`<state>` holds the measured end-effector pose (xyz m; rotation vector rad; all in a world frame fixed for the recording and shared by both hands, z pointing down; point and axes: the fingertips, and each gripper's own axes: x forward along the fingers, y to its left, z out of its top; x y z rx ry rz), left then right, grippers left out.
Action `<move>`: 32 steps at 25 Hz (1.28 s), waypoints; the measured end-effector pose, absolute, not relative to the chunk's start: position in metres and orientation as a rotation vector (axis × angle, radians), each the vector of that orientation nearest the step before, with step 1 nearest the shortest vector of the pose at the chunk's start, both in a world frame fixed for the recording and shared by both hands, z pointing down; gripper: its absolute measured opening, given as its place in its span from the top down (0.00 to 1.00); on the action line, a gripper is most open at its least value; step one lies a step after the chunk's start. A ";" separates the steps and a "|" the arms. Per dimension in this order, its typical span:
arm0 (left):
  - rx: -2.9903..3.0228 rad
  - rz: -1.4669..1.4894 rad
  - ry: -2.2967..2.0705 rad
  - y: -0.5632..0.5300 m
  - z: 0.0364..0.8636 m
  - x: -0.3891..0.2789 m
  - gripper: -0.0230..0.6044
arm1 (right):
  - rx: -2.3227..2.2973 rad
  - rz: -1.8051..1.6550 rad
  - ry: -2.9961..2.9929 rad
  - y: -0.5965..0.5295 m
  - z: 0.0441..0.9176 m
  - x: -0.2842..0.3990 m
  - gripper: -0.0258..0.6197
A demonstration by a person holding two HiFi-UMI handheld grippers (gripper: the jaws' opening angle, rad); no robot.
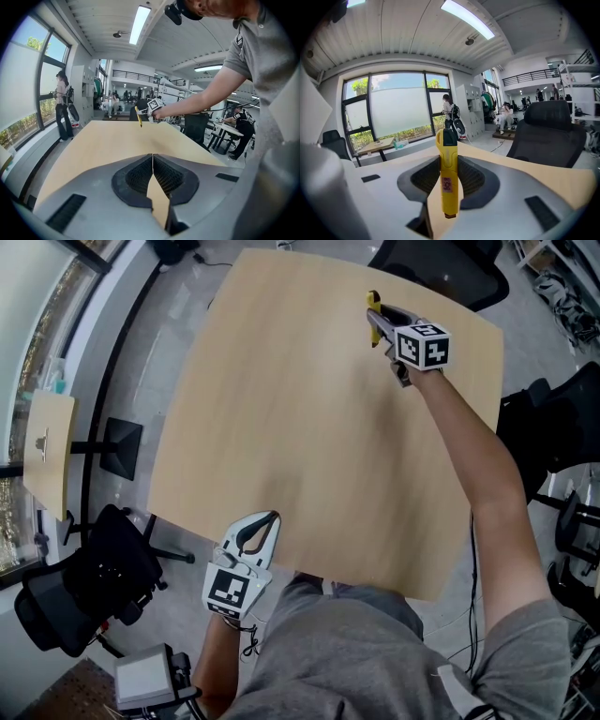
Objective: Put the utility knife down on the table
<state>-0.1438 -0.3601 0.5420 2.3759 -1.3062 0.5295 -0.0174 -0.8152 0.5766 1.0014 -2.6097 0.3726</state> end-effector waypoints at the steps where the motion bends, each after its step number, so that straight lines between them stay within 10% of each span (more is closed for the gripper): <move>1: 2.371 0.535 -1.305 -0.359 0.542 -0.145 0.95 | 0.995 0.368 -2.603 -0.817 0.579 -0.019 0.78; 32: 2.315 0.555 -1.245 -0.363 0.580 -0.129 0.95 | 0.784 0.144 -2.393 -0.823 0.680 -0.036 0.78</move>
